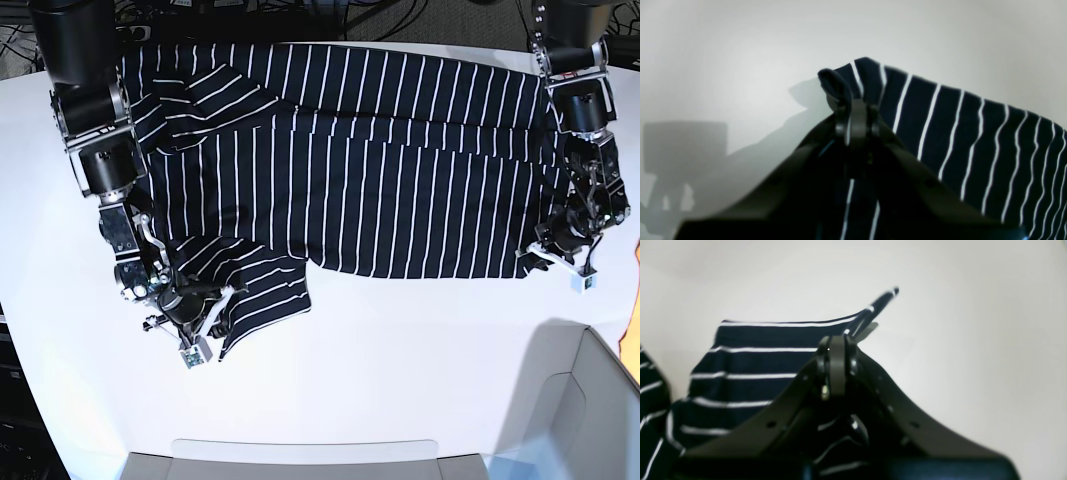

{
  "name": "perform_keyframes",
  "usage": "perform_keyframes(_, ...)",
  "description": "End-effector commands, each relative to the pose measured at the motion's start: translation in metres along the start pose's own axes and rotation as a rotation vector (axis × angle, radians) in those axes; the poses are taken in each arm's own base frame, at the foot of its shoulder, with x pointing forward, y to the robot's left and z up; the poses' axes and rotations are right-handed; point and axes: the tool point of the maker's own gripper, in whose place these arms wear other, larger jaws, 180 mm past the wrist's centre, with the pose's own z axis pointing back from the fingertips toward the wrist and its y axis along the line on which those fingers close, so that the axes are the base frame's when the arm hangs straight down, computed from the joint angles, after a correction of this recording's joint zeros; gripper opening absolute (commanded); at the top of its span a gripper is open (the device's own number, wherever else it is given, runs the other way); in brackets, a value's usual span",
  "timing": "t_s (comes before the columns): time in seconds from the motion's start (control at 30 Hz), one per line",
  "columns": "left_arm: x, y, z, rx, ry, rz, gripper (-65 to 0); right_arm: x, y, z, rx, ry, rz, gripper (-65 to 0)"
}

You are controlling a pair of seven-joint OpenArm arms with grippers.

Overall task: Fold the T-shirt properly
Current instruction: 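Lift the hem with both grippers and fold it toward the collar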

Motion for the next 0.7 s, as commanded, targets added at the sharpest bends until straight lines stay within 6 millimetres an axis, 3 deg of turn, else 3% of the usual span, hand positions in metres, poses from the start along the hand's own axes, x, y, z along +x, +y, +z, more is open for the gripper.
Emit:
perform_keyframes(0.0, 0.029, 0.000, 0.008, -0.004, -0.073, -0.012, -65.0, 0.031, -0.008, 0.007, -0.010, -0.075, 0.011, -65.0)
perform_keyframes(0.17, 0.031, -0.003, 0.010, -0.007, -0.083, -0.025, -65.0, 0.029, 0.000, 0.021, 0.005, -0.069, 0.047, -65.0)
perform_keyframes(0.37, 0.031, -0.016, 0.029, -0.017, -0.101, -0.110, -65.0, 0.038, -0.010, 0.046, -0.024, -0.099, -0.016, -65.0)
perform_keyframes(0.53, 0.044, 0.013, 0.053, 0.025, -0.133, -0.006, -65.0, 0.037, 0.007, 0.062, 0.019, -0.101, 0.023, -65.0)
perform_keyframes(0.67, 0.046, 0.026, 0.064, 0.045, -0.133, 0.031, -65.0, 0.029, 0.005, 0.075, 0.008, -0.098, 0.001, -65.0)
